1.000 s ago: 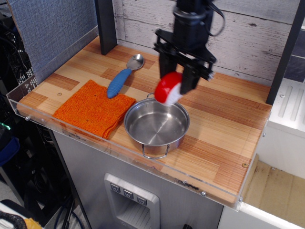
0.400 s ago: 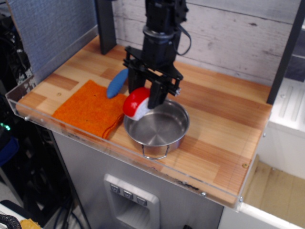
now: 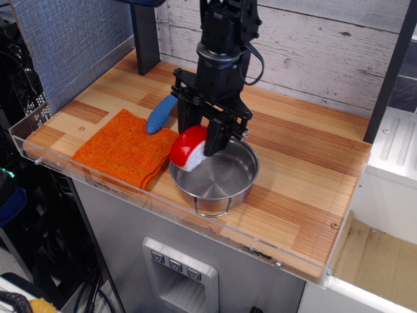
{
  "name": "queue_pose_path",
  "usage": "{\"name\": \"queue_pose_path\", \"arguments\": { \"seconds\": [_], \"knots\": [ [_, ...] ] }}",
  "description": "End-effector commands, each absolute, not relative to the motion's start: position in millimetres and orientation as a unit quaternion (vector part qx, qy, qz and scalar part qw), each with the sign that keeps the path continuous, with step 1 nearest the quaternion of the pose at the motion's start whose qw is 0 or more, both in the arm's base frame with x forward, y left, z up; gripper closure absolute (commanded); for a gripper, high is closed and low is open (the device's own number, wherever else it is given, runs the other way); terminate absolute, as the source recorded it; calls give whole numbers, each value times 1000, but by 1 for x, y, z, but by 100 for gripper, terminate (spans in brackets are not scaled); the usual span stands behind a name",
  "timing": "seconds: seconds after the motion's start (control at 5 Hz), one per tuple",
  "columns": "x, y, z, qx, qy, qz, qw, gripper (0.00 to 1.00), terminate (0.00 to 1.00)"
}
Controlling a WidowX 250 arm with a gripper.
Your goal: Place the sushi inside the pot
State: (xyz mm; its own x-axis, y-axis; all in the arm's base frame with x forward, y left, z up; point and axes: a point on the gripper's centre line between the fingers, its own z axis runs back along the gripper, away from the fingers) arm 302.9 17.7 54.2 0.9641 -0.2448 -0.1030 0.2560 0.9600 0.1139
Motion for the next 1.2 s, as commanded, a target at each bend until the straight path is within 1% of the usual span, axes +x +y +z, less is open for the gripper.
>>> {"name": "queue_pose_path", "arguments": {
  "seconds": [0.0, 0.2, 0.4, 0.6, 0.8, 1.0],
  "knots": [
    [304, 12, 53, 60, 27, -142, 988, 100, 0],
    [304, 8, 43, 53, 36, -144, 988, 100, 0],
    [306, 7, 30, 58, 47, -142, 987, 100, 0],
    [307, 8, 30, 54, 48, -143, 987, 0, 0],
    [304, 10, 45, 49, 30, -145, 988, 0, 0],
    [297, 21, 81, 42, -22, -137, 989, 0, 0]
  ]
}}
